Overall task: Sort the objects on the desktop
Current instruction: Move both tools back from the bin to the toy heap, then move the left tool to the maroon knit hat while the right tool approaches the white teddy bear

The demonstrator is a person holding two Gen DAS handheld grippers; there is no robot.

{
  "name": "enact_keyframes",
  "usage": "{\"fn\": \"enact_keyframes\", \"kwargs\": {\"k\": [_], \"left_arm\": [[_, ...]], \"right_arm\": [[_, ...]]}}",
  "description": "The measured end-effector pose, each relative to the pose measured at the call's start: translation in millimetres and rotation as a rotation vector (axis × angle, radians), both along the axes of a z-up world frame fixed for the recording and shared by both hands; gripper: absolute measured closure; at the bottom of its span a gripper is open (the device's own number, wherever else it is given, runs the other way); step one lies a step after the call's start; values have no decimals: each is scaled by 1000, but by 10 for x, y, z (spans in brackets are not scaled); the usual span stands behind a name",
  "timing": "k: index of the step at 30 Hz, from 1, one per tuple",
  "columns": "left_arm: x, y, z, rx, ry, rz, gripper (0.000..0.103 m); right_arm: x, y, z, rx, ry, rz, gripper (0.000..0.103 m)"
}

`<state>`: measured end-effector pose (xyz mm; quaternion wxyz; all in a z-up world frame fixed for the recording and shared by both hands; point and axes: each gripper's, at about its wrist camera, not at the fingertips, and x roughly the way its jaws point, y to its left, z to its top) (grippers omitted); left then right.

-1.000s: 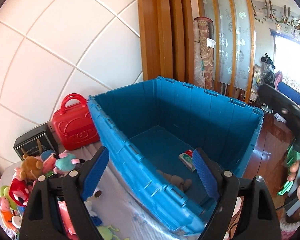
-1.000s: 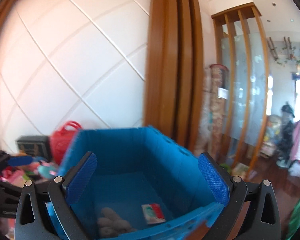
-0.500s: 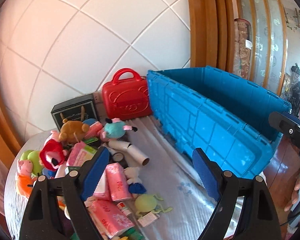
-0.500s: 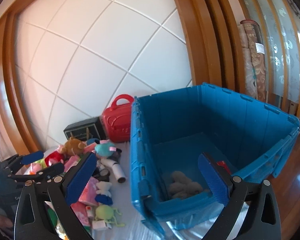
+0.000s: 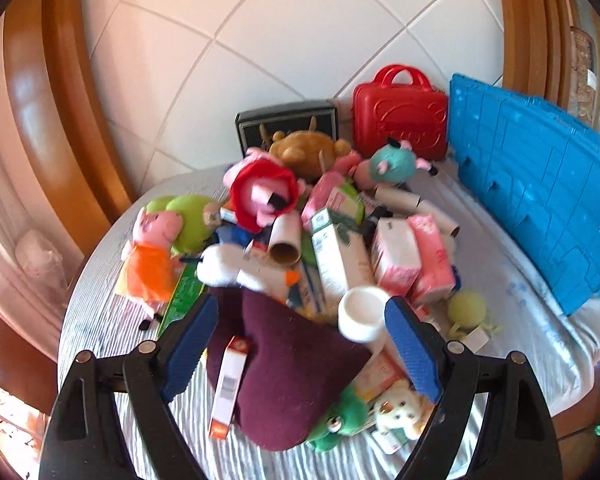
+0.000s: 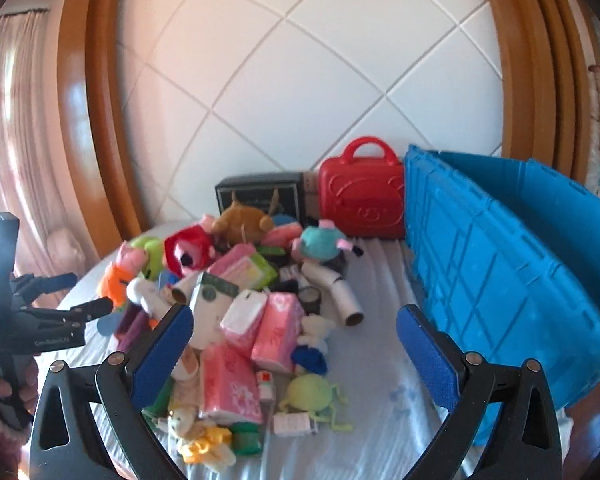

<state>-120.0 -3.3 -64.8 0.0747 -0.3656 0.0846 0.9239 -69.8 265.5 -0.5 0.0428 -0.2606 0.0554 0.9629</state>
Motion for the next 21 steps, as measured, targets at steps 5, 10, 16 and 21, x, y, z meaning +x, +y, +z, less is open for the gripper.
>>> {"fn": "enact_keyframes", "kwargs": {"k": [5, 10, 16, 21], "left_arm": [[13, -309, -521, -21, -120, 39, 17], [65, -463, -794, -12, -174, 48, 17], [108, -614, -918, 3, -199, 51, 17], [103, -638, -1044, 1, -234, 27, 17]], "right_arm": [[-285, -300, -569, -54, -181, 25, 0], [-429, -624, -1067, -45, -338, 67, 0], [-484, -855, -1386, -67, -425, 101, 0], [-512, -1039, -1544, -43, -476, 116, 19]]}}
